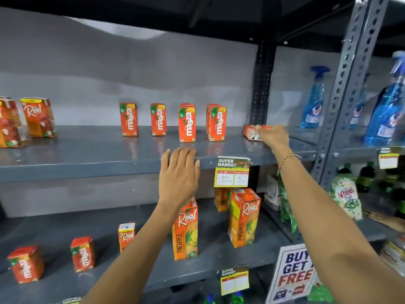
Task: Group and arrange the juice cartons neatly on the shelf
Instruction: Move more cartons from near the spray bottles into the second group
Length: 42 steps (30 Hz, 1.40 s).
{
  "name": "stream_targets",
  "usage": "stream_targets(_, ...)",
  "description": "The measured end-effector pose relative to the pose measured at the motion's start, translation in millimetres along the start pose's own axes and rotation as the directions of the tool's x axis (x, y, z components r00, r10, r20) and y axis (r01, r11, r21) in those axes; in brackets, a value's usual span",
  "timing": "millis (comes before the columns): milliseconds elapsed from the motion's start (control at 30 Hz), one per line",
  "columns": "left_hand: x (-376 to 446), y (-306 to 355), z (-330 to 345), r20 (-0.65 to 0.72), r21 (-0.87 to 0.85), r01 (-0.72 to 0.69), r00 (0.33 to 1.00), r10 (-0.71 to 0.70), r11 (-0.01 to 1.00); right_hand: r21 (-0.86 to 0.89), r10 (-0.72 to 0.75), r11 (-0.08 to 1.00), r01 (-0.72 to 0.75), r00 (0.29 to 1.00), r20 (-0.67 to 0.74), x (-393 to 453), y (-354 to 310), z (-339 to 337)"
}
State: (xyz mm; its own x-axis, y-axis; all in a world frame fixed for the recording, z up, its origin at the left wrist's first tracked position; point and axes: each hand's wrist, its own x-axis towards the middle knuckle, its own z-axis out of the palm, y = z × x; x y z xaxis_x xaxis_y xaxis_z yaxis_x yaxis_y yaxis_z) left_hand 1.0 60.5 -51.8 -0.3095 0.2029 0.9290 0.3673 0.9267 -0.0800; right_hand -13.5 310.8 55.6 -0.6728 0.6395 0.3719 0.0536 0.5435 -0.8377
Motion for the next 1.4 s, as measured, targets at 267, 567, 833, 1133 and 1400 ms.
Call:
stream_targets(267,-0.5,-1.3,4.4,-0.022,0.046,-0.005,1.0,0.006,0.999,-0.08,0.003,0.997,-0.005,1.0,-0.027,16.1,0.8,12.3)
stream_targets(567,-0.2,-0.8,3.2,-0.007,0.055,-0.001,1.0,0.002,0.998,-0.093,0.026,0.995,-0.026,1.0,-0.002,21.2,1.9,21.1)
stream_targets(833,0.0,-1.5,1.7,0.007,0.051,-0.005,1.0,0.005,0.999,-0.023,0.086,0.996,-0.084,0.993,0.084,25.3,0.3,13.2)
stream_targets(1133,-0.7,-4.4,-0.5,0.024,0.035,-0.031,0.999,0.03,0.999,-0.067,0.046,0.997,-0.046,0.999,0.0,21.7,-0.4,21.0)
stream_targets(1400,-0.4,-3.4,-0.4,0.016,0.032,-0.026,1.0,0.026,0.999,-0.053,0.093,0.994,-0.095,0.995,-0.032,13.4,-3.1,24.4)
